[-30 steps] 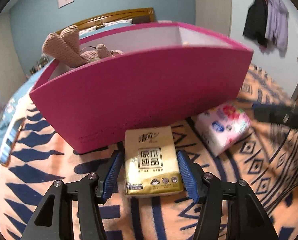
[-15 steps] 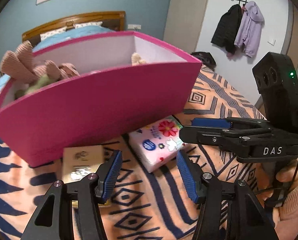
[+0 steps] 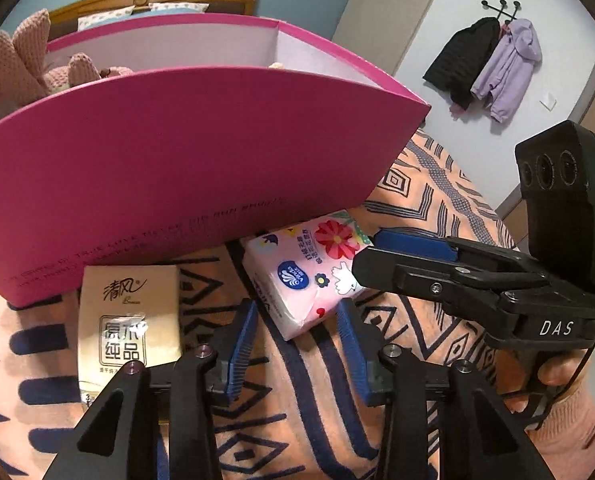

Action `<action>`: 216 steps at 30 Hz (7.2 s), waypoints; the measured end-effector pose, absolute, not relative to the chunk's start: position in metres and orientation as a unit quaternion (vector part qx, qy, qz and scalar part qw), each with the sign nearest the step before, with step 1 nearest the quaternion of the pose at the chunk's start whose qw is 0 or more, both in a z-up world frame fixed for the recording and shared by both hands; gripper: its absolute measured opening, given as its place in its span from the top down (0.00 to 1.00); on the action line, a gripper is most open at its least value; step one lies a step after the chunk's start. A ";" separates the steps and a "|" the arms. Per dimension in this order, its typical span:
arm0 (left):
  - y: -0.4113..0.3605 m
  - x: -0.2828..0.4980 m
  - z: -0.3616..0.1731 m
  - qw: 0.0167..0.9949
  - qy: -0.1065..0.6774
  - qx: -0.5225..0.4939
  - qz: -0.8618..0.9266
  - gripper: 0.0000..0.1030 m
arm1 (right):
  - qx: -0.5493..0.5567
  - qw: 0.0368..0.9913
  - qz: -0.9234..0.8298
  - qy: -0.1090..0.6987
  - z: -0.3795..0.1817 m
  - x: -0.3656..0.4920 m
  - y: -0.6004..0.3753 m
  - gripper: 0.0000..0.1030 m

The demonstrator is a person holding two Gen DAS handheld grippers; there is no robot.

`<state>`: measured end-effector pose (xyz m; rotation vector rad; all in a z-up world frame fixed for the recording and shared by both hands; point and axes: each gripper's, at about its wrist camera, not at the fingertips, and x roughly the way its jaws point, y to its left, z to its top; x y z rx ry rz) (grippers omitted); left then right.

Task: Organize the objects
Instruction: 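Move the right gripper toward the pink flower tissue pack beside the box, then close the right gripper on the pink flower tissue pack and lift it, then carry the pink flower tissue pack over the pink box with the right gripper, then lower the tissue pack into the box and open the right gripper, then move the left gripper down to the gold tissue pack on the bedspread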

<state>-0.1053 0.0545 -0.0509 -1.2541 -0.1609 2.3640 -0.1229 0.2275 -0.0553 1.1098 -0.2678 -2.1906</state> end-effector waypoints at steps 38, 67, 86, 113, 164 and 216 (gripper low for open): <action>0.060 -0.107 -0.044 0.250 -0.081 -0.454 0.851 0.65 | 0.434 0.323 -0.834 -0.105 -0.062 -0.124 0.221 0.52; 0.062 -0.074 0.003 0.262 -0.044 -0.390 0.882 0.65 | 0.372 0.335 -0.861 -0.091 -0.018 -0.093 0.226 0.52; 0.065 -0.068 0.038 0.259 -0.027 -0.342 0.903 0.65 | 0.327 0.345 -0.876 -0.083 0.016 -0.093 0.226 0.52; 0.062 -0.101 0.072 0.265 -0.020 -0.294 0.918 0.65 | 0.281 0.340 -0.894 -0.082 0.055 -0.127 0.225 0.52; 0.046 -0.140 0.059 0.242 -0.044 -0.322 0.914 0.65 | 0.309 0.341 -0.885 -0.067 0.047 -0.170 0.200 0.52; 0.027 -0.099 0.055 0.183 -0.020 -0.306 0.934 0.42 | 0.308 0.337 -0.889 -0.044 0.038 -0.145 0.199 0.45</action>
